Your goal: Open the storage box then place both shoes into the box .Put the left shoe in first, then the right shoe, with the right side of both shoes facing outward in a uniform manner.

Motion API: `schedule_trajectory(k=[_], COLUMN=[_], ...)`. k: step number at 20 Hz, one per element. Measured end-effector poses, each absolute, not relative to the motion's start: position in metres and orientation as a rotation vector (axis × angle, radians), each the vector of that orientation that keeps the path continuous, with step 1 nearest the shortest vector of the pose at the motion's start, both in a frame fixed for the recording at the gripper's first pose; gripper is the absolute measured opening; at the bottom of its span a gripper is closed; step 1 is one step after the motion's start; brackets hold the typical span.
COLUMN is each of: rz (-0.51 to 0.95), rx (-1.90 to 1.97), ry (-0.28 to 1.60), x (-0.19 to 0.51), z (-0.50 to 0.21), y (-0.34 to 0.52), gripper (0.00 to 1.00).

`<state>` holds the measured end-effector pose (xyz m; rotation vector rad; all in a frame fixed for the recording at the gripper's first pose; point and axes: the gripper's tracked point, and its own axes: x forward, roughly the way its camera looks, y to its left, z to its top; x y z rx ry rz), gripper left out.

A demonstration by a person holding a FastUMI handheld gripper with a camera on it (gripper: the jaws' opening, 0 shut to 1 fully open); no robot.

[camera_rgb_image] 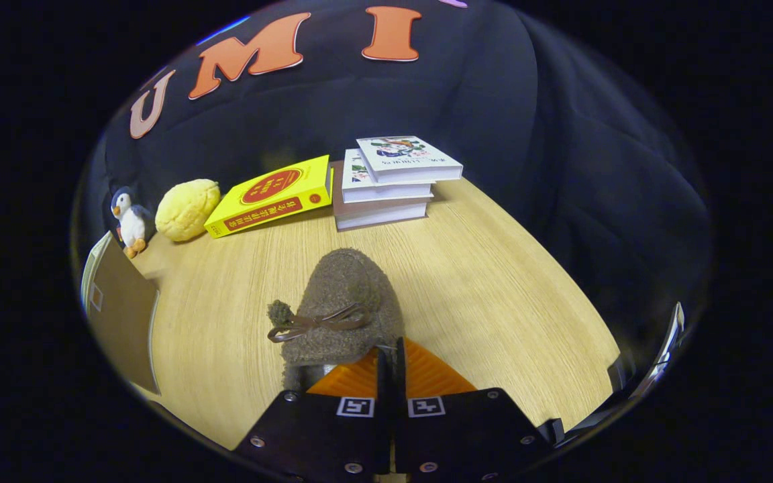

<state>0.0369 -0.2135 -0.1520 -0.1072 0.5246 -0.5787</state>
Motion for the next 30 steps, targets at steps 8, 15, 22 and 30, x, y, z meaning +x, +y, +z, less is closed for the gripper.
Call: schedule_trajectory(k=[8, 15, 22, 30], rz=[-0.548, -0.458, -0.358, -0.295], rx=[-0.053, -0.031, -0.048, -0.052], ry=[0.466, 0.411, 0.364, 0.417], x=[0.046, 0.085, 0.112, 0.131], z=[-0.112, -0.092, -0.072, -0.111], y=[-0.102, 0.028, 0.129, 0.186], gripper=[0.04, 0.04, 0.04, 0.04])
